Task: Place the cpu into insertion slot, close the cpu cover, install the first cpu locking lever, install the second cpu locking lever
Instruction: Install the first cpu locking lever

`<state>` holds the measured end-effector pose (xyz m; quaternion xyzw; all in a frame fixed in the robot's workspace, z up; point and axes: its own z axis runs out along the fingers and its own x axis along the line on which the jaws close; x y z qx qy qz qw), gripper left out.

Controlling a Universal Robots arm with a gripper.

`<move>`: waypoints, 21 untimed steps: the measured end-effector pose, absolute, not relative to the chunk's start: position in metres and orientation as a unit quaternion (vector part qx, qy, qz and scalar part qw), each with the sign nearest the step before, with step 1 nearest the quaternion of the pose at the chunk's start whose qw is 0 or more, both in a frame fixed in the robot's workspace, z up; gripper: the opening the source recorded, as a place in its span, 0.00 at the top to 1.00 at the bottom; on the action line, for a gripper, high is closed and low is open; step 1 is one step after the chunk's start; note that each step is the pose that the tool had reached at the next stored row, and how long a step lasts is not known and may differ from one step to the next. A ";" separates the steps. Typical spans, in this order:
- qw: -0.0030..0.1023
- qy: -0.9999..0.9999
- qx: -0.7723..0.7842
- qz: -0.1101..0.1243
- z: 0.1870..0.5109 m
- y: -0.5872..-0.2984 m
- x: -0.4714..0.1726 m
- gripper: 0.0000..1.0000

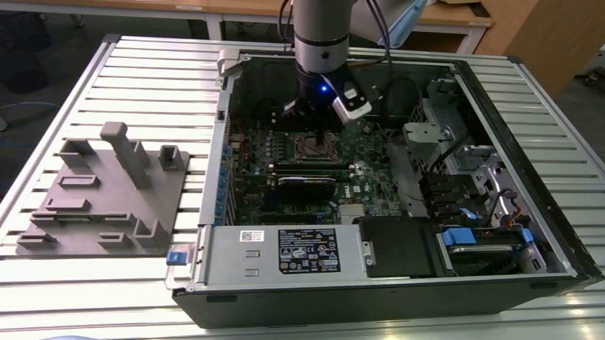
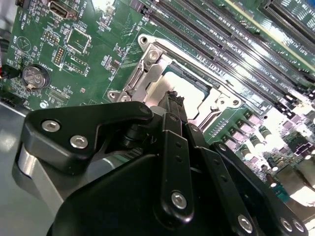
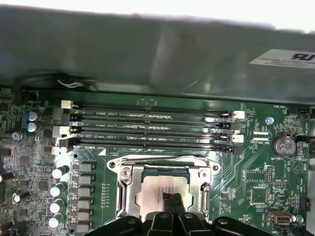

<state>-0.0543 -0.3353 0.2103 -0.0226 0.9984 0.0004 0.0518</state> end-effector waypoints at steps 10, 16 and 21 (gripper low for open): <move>0.051 0.998 -0.040 0.007 0.209 -0.336 -0.054 0.89; 0.050 0.998 -0.033 0.007 0.209 -0.336 -0.054 0.89; 0.045 0.999 -0.021 0.005 0.210 -0.336 -0.054 0.89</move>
